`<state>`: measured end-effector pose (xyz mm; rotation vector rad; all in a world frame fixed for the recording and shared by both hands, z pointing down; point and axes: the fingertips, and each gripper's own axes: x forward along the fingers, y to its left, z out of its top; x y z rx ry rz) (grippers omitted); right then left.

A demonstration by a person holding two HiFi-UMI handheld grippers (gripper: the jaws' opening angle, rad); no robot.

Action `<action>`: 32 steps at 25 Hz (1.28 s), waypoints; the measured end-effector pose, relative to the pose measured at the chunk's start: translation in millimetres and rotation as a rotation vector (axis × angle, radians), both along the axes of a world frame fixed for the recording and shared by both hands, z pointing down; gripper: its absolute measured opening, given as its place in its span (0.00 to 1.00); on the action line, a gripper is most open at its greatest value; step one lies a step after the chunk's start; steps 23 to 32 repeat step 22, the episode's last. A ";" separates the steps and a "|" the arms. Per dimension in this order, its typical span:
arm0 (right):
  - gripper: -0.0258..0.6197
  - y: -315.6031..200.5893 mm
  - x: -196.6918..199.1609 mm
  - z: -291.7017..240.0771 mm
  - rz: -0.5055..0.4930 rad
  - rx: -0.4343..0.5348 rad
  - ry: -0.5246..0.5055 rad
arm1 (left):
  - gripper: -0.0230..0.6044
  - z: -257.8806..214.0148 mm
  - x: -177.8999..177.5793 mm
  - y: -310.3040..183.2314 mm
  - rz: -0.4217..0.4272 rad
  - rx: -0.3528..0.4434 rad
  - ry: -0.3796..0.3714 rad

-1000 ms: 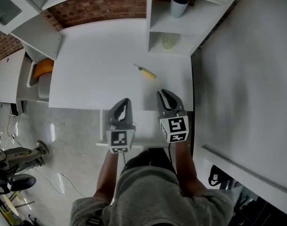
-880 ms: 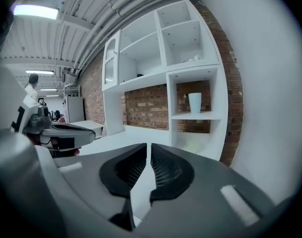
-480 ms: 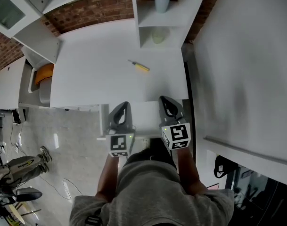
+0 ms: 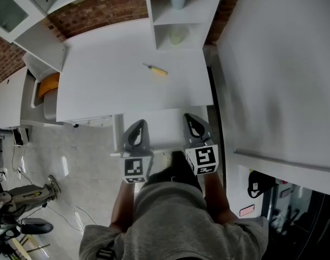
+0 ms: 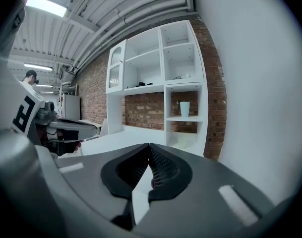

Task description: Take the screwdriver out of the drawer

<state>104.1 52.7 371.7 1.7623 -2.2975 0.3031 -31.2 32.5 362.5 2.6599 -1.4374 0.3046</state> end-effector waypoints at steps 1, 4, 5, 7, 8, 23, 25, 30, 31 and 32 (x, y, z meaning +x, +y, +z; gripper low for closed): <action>0.04 1.8 -0.8 -0.6 0.000 0.004 -0.001 | 0.06 -0.4 -0.1 1.9 0.001 0.001 0.001; 0.04 4.1 -2.4 -1.3 0.001 0.007 0.000 | 0.06 -1.5 -0.1 4.0 0.004 0.002 0.003; 0.04 4.2 -2.9 -1.5 0.001 0.006 -0.001 | 0.06 -1.8 -0.2 4.1 0.006 0.003 0.001; 0.04 4.0 -3.3 -2.0 0.001 0.004 -0.002 | 0.06 -2.3 -0.7 3.8 0.008 0.006 -0.004; 0.04 4.0 -3.4 -2.1 0.002 0.003 -0.002 | 0.06 -2.7 -1.1 3.5 0.008 0.007 -0.004; 0.04 3.0 1.8 0.2 -0.003 -0.010 0.003 | 0.06 -1.3 5.9 1.6 0.016 0.005 -0.008; 0.04 3.0 1.8 0.2 -0.003 -0.010 0.003 | 0.06 -1.3 5.9 1.6 0.016 0.005 -0.008; 0.04 3.0 1.8 0.2 -0.003 -0.010 0.003 | 0.06 -1.3 5.9 1.6 0.016 0.005 -0.008; 0.04 3.0 1.8 0.2 -0.003 -0.010 0.003 | 0.06 -1.3 5.9 1.6 0.016 0.005 -0.008; 0.04 3.0 1.8 0.2 -0.003 -0.010 0.003 | 0.06 -1.3 5.9 1.6 0.016 0.005 -0.008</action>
